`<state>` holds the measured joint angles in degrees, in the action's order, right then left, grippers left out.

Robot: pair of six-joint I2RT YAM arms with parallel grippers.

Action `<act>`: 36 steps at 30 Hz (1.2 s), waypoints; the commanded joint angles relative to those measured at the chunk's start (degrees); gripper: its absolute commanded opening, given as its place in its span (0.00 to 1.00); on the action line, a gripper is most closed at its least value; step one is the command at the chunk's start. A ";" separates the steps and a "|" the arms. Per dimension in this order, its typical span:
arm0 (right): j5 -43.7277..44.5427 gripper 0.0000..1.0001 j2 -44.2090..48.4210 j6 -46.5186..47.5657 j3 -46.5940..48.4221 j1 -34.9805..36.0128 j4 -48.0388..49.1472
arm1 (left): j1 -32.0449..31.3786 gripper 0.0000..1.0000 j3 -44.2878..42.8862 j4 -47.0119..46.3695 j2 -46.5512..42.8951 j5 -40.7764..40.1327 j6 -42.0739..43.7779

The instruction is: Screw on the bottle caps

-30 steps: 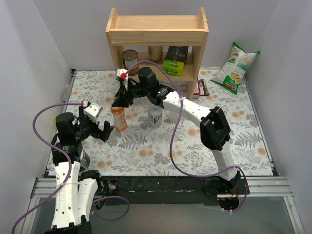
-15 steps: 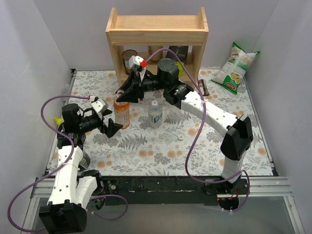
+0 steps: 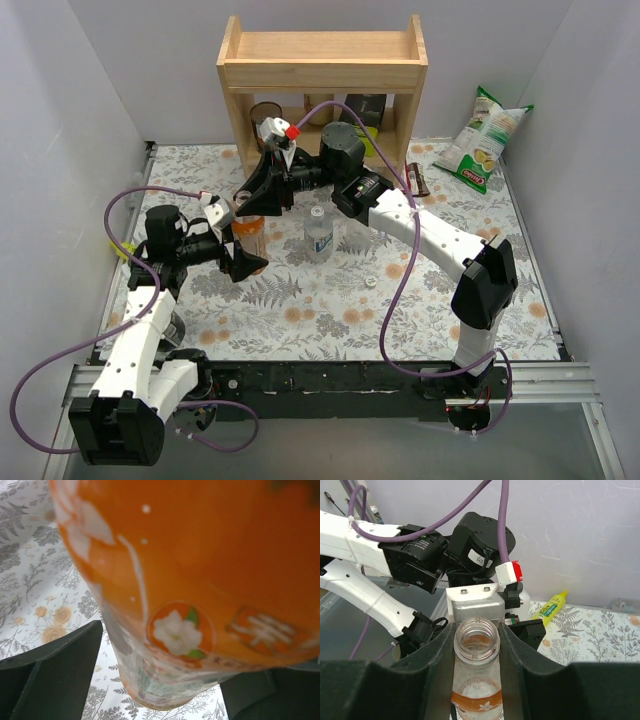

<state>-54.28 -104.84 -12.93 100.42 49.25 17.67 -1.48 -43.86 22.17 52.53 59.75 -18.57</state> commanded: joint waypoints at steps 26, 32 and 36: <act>24.74 0.76 25.81 61.23 -8.34 -7.95 -76.55 | -25.41 0.00 19.15 -33.68 -1.56 -20.25 -8.75; 38.81 0.63 35.05 58.01 -31.05 -7.95 -60.42 | -32.36 0.00 27.06 -37.19 -3.48 -34.68 -12.71; 37.06 0.57 34.62 59.86 -41.77 -8.03 -54.08 | -34.73 0.00 33.22 -48.33 -5.95 -33.99 -12.29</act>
<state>-20.73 -70.15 43.77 64.86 41.36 -44.58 -34.39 -14.31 -14.31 48.73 30.50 -29.74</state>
